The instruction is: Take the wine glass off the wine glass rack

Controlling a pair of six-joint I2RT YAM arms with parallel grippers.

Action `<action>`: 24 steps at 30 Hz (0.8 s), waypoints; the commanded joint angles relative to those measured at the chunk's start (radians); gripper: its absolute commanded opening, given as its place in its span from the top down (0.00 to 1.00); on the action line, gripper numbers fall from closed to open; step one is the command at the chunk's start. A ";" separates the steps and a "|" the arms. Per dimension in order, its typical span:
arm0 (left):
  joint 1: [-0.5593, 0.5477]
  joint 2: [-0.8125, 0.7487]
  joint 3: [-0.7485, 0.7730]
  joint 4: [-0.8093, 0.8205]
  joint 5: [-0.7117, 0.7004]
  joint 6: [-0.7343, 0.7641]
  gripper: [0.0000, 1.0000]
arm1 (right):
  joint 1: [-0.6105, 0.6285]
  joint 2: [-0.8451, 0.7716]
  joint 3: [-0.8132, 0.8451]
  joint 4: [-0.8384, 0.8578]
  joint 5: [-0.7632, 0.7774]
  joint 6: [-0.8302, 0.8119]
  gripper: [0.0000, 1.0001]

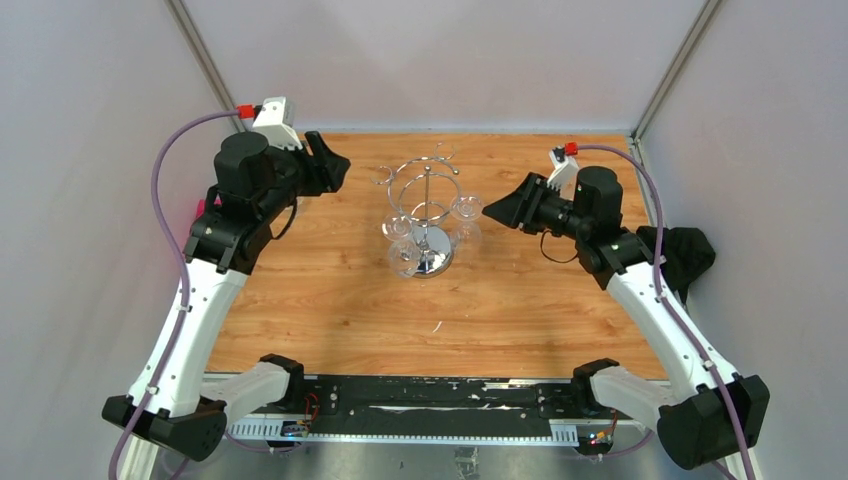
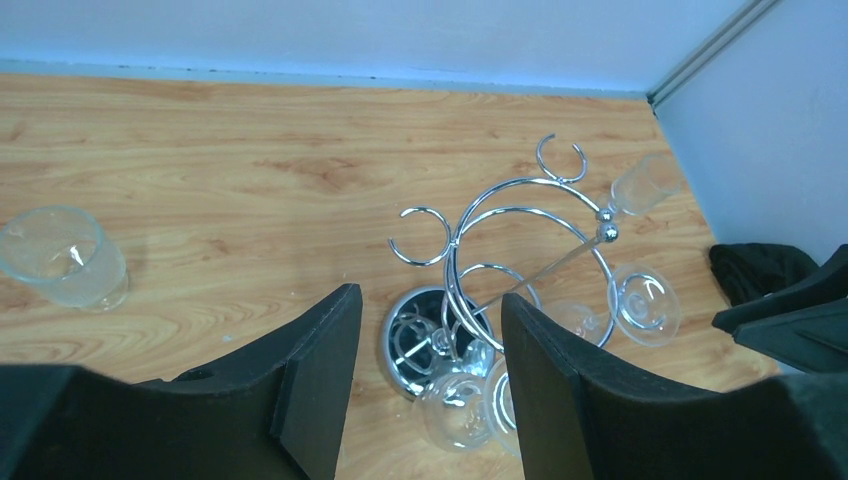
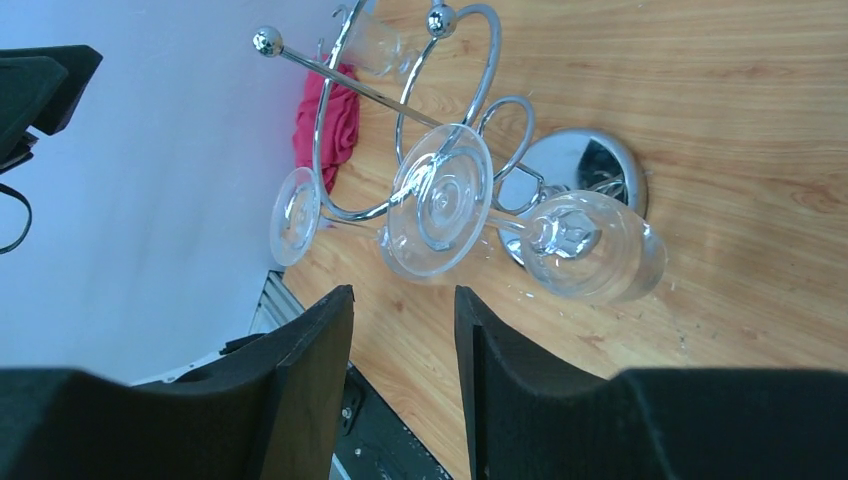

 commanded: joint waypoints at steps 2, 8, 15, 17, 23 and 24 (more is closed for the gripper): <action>-0.005 -0.023 -0.008 0.010 0.002 -0.001 0.42 | -0.019 0.004 -0.017 0.088 -0.057 0.058 0.54; -0.005 -0.030 -0.008 0.006 -0.004 0.002 0.42 | -0.018 0.043 -0.040 0.117 -0.056 0.062 0.55; -0.005 -0.030 -0.007 0.004 -0.007 0.007 0.42 | -0.019 0.094 -0.050 0.167 -0.066 0.067 0.55; -0.005 -0.030 -0.007 0.002 -0.011 0.009 0.42 | -0.019 0.107 -0.052 0.184 -0.069 0.073 0.56; -0.005 -0.032 -0.012 0.002 -0.016 0.013 0.42 | -0.018 0.162 -0.053 0.226 -0.098 0.095 0.57; -0.005 -0.031 -0.014 0.002 -0.016 0.013 0.42 | -0.019 0.171 -0.051 0.229 -0.098 0.100 0.59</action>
